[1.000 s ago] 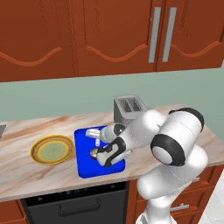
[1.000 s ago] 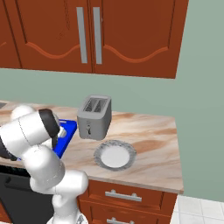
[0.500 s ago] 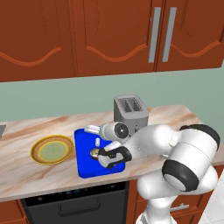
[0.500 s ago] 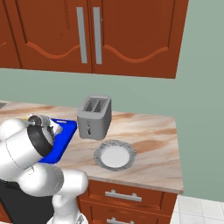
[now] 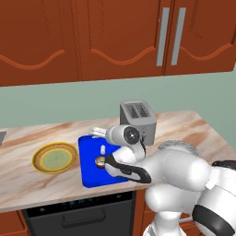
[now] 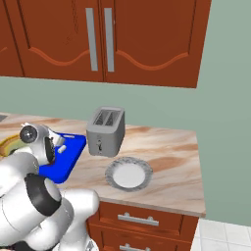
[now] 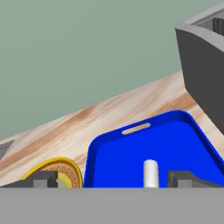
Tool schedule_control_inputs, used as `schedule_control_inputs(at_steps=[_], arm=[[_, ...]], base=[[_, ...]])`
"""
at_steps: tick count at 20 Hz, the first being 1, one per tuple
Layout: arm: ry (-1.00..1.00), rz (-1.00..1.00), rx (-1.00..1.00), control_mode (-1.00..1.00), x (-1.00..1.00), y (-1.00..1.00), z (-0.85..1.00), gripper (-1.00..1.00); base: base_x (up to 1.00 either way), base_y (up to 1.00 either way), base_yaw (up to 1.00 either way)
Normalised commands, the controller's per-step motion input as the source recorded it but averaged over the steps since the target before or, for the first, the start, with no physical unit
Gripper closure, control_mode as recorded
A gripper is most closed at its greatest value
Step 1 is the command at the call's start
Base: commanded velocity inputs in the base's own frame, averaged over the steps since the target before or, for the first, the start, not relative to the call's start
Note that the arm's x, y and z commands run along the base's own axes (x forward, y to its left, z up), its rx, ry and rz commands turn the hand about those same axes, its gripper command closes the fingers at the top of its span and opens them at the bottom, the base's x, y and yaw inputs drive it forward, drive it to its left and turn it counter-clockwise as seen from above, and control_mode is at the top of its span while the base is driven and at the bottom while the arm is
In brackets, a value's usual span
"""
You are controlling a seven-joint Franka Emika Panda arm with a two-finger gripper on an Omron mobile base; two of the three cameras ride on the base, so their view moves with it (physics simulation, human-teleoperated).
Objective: Move the dessert items from the plates to the tray.
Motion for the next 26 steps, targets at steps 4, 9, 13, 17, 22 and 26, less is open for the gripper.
schedule_control_inputs(at_steps=[4,9,13,17,22,26], arm=[[-0.12,0.00,0.00,-1.00,-0.51,-0.04,0.29,-1.00],[-0.09,0.00,0.00,-1.00,-0.60,-0.13,0.22,-1.00],[-0.05,0.00,0.00,-1.00,-0.51,-0.11,0.38,-1.00],[-0.04,0.00,0.00,-1.00,-0.43,-0.13,0.51,-1.00],[0.00,0.00,0.02,-1.00,-0.53,-0.14,0.50,-1.00],[0.04,0.00,0.07,-1.00,-0.73,-0.42,0.41,-1.00]], base=[[0.00,0.00,0.00],[0.00,0.00,0.00],[0.00,0.00,0.00],[0.00,0.00,0.00],[0.00,0.00,0.00],[0.00,0.00,0.00]])
